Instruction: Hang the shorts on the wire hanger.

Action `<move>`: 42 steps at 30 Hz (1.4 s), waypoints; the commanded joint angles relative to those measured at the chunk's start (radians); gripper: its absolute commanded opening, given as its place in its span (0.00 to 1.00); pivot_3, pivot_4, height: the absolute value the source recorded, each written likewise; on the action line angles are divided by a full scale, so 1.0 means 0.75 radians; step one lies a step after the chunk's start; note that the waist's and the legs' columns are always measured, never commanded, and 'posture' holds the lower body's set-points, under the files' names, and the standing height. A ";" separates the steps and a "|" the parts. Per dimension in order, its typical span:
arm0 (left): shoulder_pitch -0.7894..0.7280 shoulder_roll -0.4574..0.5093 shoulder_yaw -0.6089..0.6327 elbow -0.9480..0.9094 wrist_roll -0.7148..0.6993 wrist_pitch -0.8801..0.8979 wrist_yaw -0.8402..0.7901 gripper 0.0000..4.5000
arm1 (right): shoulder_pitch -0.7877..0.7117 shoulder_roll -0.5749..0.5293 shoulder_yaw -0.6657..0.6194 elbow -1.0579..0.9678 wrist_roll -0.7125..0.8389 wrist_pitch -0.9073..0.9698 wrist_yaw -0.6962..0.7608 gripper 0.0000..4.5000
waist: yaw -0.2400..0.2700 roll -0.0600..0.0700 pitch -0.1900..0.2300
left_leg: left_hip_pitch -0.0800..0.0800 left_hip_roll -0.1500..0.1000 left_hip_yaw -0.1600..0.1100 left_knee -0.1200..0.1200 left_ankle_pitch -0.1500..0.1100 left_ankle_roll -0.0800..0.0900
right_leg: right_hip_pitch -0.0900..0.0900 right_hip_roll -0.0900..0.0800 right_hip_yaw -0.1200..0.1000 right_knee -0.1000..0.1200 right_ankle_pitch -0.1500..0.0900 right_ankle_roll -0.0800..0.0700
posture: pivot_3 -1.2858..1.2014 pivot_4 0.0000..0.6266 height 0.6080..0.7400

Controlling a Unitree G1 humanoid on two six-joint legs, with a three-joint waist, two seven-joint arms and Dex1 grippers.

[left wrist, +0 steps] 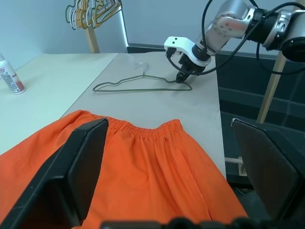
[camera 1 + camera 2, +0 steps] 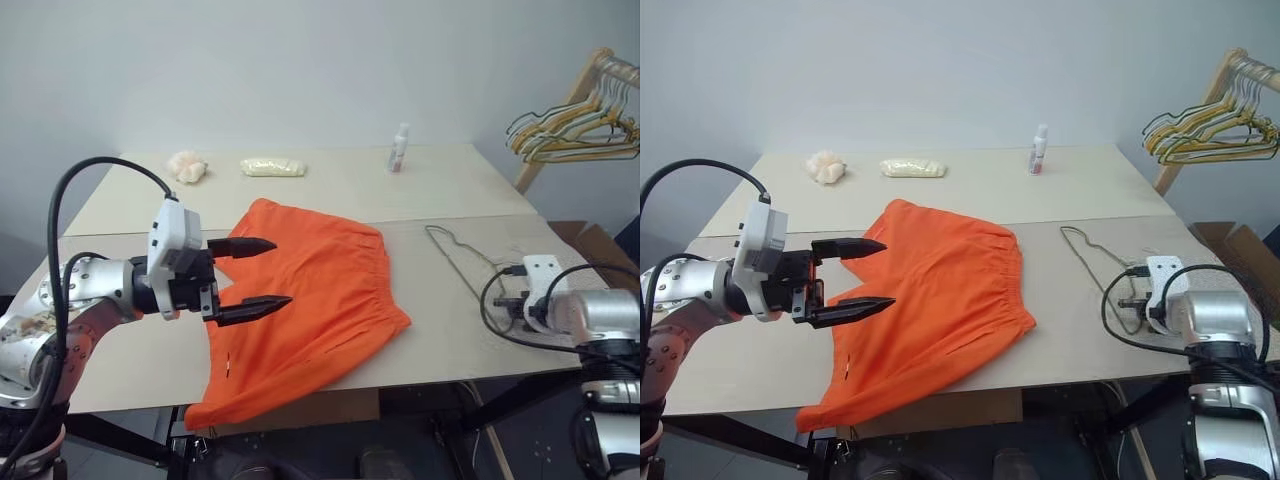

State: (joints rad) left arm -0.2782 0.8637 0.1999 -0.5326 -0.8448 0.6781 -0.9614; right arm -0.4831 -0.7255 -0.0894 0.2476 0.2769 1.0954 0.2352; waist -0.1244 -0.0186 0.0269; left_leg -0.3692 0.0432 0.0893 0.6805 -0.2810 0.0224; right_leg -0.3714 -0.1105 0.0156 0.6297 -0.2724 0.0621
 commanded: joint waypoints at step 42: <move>-0.604 -0.166 -0.506 0.831 0.632 -0.110 -0.301 0.79 | -0.150 -0.134 0.242 -0.125 -0.761 -2.246 0.202 0.00 | -0.006 0.003 0.002 | -0.004 0.001 0.000 0.001 0.004 -0.006 | -0.004 0.000 -0.002 0.002 0.000 0.000 | 0.46 0.00 1.00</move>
State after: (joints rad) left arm -0.6999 0.7373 -0.1939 0.0968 -0.3797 0.5956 -1.1885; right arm -0.5732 -0.8292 0.1428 0.1903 -0.3038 -0.6018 0.3925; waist -0.1291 -0.0164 0.0284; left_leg -0.3719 0.0437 0.0893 0.6813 -0.2783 0.0183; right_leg -0.3748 -0.1103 0.0144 0.6314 -0.2722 0.0620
